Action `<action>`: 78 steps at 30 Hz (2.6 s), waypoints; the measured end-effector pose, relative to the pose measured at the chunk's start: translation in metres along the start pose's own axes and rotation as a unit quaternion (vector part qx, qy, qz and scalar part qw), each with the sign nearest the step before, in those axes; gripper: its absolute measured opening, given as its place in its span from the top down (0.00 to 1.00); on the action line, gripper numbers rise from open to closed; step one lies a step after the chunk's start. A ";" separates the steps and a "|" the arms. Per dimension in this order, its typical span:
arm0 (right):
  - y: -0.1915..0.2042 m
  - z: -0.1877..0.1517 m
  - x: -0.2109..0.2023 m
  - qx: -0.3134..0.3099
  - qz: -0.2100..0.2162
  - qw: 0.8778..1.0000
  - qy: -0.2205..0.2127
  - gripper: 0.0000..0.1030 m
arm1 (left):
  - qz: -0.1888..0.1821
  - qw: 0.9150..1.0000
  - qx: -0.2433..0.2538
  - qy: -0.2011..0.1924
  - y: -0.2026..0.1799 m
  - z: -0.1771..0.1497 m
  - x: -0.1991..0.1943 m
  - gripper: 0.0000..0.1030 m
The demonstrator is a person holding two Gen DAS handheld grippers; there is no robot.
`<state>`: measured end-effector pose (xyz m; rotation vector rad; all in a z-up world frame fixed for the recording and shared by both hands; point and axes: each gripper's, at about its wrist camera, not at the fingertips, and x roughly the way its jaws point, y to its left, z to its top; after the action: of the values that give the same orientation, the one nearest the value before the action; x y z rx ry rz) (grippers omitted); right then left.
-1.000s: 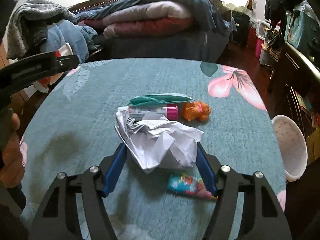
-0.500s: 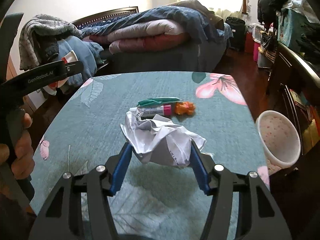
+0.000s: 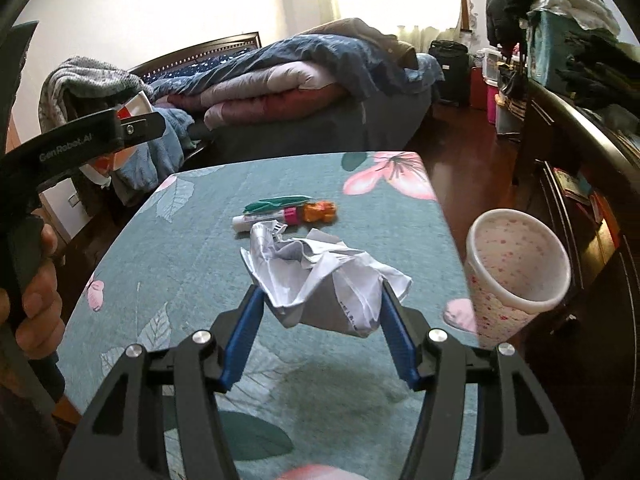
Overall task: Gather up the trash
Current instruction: 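Carry the red bag and white paper over the wastebasket with both tools, then open both tools to drop the bag and paper into the wastebasket, then move both open tools back over the table toward the remaining trash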
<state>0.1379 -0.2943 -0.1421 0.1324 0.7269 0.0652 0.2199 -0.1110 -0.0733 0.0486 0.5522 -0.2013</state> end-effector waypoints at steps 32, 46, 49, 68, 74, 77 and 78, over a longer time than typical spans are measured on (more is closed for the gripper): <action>-0.180 -0.016 -0.013 0.138 -0.106 0.984 -0.030 0.43 | -0.102 0.989 0.101 0.026 -0.183 0.006 0.071 0.21; -0.276 -0.015 0.045 0.205 -0.161 0.965 -0.011 0.43 | -0.140 0.980 0.128 0.063 -0.279 0.010 0.148 0.21; -0.290 -0.012 0.057 0.210 -0.168 0.963 -0.013 0.43 | -0.146 0.978 0.133 0.067 -0.296 0.012 0.162 0.20; -0.301 -0.013 0.089 0.185 -0.209 0.960 -0.007 0.28 | -0.149 0.978 0.139 0.049 -0.307 0.021 0.168 0.06; -0.273 -0.020 0.067 0.186 -0.191 0.964 -0.001 0.22 | -0.126 0.981 0.141 0.034 -0.272 0.018 0.141 0.05; -0.250 -0.020 0.053 0.176 -0.177 0.968 -0.004 0.19 | -0.109 0.983 0.145 0.026 -0.252 0.014 0.126 0.04; -0.241 -0.019 0.049 0.170 -0.172 0.970 -0.005 0.18 | -0.106 0.983 0.147 0.026 -0.246 0.013 0.122 0.04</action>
<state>0.1647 -0.5254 -0.2226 0.3318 0.7375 -0.3930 0.2785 -0.3746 -0.1247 0.2829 0.5767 -0.4893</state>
